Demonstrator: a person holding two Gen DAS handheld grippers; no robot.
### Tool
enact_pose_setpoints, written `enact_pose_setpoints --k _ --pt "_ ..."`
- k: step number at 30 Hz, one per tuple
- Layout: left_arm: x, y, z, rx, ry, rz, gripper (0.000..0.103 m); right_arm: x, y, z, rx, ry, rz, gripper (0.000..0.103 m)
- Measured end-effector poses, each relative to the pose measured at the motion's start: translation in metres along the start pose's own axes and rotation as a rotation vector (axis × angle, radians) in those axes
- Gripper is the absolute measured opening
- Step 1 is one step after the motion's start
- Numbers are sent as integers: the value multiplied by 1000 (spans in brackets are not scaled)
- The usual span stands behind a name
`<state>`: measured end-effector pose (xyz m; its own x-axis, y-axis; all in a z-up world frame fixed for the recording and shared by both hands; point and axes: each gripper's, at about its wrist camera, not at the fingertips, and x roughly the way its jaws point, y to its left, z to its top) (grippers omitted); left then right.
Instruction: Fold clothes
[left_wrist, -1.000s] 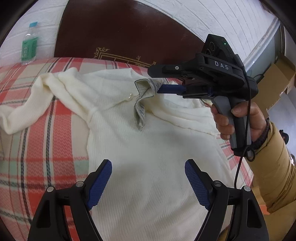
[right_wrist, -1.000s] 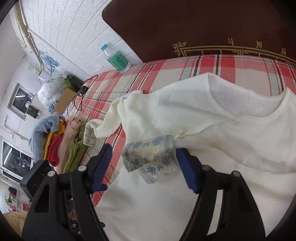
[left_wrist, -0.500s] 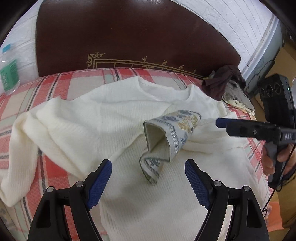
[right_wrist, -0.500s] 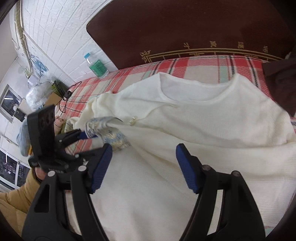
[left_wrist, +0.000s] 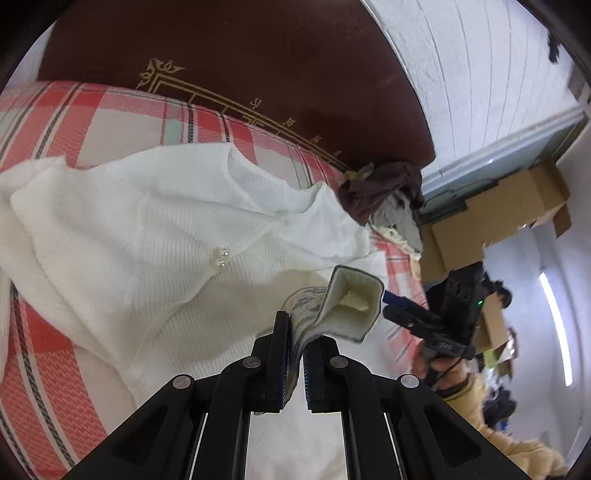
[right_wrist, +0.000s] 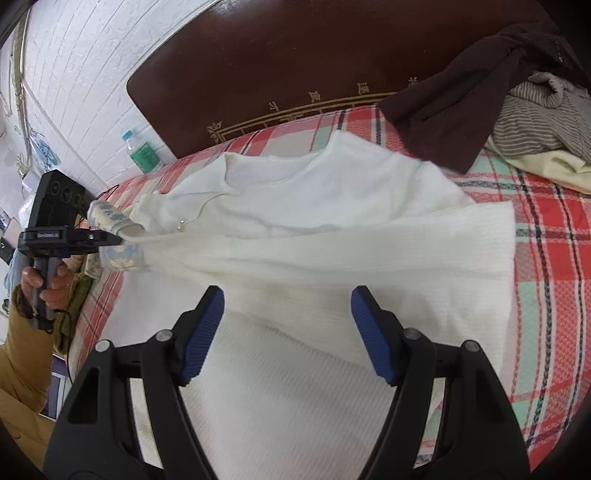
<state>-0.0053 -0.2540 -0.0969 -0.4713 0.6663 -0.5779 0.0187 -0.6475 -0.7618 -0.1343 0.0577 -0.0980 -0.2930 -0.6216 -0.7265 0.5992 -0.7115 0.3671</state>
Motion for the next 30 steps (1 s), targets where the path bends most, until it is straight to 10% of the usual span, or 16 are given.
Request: enact_pose_setpoints --k 5,9,15,30 --pt "0 18 4 -63 28 119 7 17 7 6 -123 5 -113 73" --pt "4 19 0 -17 11 199 43 43 17 9 -223 52 -164 73" --pt "-1 10 -16 79 -35 325 59 68 17 16 -259 86 -247 73" --pt "-126 32 -101 27 -462 742 77 37 94 -9 -233 27 2 80"
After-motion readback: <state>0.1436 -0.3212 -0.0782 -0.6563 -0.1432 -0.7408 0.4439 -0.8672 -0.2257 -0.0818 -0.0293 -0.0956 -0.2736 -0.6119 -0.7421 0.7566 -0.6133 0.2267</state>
